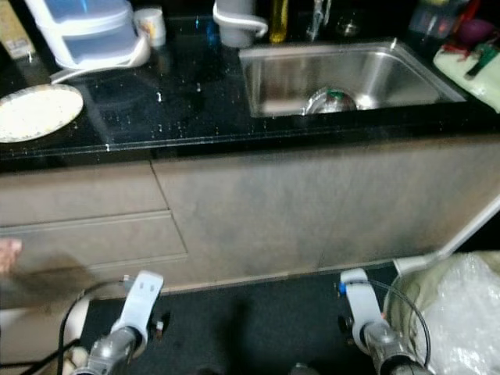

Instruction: Kitchen organization

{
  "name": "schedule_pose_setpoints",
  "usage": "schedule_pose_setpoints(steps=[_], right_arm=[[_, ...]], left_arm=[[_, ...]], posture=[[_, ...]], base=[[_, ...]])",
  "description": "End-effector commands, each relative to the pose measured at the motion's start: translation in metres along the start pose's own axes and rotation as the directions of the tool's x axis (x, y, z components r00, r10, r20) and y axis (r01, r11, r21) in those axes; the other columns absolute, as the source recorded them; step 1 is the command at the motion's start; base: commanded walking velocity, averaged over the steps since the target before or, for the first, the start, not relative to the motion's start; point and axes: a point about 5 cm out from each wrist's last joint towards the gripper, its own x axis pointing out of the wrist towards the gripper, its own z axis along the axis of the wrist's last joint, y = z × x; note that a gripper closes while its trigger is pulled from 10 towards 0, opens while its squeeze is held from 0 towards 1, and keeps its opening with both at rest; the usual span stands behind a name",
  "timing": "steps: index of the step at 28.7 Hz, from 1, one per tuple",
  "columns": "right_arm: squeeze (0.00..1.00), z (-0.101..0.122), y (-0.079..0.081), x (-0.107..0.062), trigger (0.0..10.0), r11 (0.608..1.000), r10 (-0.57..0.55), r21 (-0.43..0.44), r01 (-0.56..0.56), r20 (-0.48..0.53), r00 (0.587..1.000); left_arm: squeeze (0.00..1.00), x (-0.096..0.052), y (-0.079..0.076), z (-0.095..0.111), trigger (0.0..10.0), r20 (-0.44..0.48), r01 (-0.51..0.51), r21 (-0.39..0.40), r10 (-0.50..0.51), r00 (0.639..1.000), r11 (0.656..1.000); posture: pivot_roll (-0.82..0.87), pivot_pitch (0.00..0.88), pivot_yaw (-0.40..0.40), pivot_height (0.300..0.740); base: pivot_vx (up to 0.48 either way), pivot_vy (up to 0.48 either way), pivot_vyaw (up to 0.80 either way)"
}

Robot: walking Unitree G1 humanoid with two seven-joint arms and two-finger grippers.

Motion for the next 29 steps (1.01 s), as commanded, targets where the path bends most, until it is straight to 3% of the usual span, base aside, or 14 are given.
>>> schedule_pose_setpoints(steps=[1, 29], right_arm=[[0.00, -0.0017, 0.0003, -0.0002, 10.0, 1.000, 0.004, 0.012, -0.004, -0.004, 1.000], [0.00, -0.0015, -0.0018, -0.0005, 10.0, 1.000, 0.004, -0.007, -0.004, -0.006, 1.000]], left_arm=[[0.00, -0.0001, -0.0005, -0.0008, 10.0, -0.005, 0.005, 0.006, -0.005, 1.000, 1.000], [0.00, 0.0008, -0.0034, 0.0000, 10.0, -0.008, 0.002, -0.005, -0.002, 1.000, 1.000]], posture=[[0.00, 0.084, -0.032, 0.740], [-0.01, 0.057, -0.051, 0.740]], base=[[0.000, 0.000, 0.00], [0.000, 0.000, 0.00]])
